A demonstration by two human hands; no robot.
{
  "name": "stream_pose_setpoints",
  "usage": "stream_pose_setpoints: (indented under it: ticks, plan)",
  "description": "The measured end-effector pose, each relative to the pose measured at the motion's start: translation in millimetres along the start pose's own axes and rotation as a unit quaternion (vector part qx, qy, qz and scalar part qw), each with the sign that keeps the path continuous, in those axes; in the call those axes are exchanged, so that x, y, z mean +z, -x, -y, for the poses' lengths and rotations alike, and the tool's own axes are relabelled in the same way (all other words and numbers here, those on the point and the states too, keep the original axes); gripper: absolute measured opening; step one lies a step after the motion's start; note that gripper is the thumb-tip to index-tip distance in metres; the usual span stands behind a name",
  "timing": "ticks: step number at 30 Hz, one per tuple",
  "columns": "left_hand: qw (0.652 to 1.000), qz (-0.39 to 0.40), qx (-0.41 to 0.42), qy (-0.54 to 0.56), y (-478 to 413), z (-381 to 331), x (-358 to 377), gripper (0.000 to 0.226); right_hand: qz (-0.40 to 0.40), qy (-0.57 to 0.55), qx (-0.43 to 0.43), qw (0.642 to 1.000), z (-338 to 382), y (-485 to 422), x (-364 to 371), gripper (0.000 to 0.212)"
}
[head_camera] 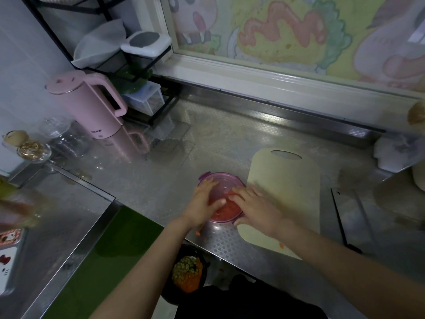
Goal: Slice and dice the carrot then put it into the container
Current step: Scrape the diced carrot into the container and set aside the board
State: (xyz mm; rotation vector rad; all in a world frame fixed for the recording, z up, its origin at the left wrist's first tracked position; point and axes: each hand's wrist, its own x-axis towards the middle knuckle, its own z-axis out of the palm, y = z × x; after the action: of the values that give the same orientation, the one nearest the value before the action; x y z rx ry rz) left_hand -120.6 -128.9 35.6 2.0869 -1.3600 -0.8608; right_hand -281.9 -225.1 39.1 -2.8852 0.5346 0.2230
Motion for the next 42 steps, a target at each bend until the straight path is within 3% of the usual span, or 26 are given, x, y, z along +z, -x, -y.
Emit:
stream_pose_setpoints:
  ticks: [2, 4, 6, 12, 17, 23, 29, 33, 38, 40, 42]
  plan:
    - [0.997, -0.066, -0.003, 0.044, -2, 0, -6, 0.052, -0.002, -0.027, -0.013, 1.000, -9, -4, -13, 0.082]
    - [0.989, -0.137, -0.019, -0.047, -7, 3, -11, 0.048, 0.001, -0.026, -0.004, 1.000, -13, -10, -18, 0.091]
    - [0.976, -0.156, -0.055, -0.140, -14, 7, -14, 0.050, 0.055, -0.027, 0.006, 0.998, -11, -15, -19, 0.096]
    - [0.982, -0.071, -0.094, -0.145, -35, 17, -16, 0.067, 0.101, -0.051, 0.030, 0.993, -4, -19, -16, 0.095]
    - [0.993, -0.003, -0.111, -0.038, -44, 23, -26, 0.092, 0.094, -0.060, 0.034, 0.993, -2, -18, -15, 0.094]
    - [0.991, 0.010, -0.131, -0.015, -57, 29, -26, 0.065, 0.103, -0.057, 0.038, 0.992, -1, -19, -15, 0.094]
    - [0.993, 0.015, -0.119, -0.009, -56, 32, -25, 0.065, 0.105, -0.045, 0.035, 0.993, 0, -17, -15, 0.093]
    - [0.996, 0.008, -0.072, -0.060, -44, 31, -20, 0.069, 0.106, -0.054, 0.038, 0.992, -1, -16, -15, 0.094]
    - [0.971, -0.083, 0.107, -0.196, -15, 17, -28, 0.043, 0.101, -0.068, 0.039, 0.992, -1, -16, -14, 0.094]
    - [0.952, -0.065, 0.170, -0.246, -8, 26, -37, 0.042, 0.098, -0.078, 0.039, 0.991, -1, -16, -14, 0.094]
    - [0.947, -0.011, 0.182, -0.265, -3, 39, -43, 0.050, 0.096, -0.080, 0.038, 0.991, -2, -16, -13, 0.094]
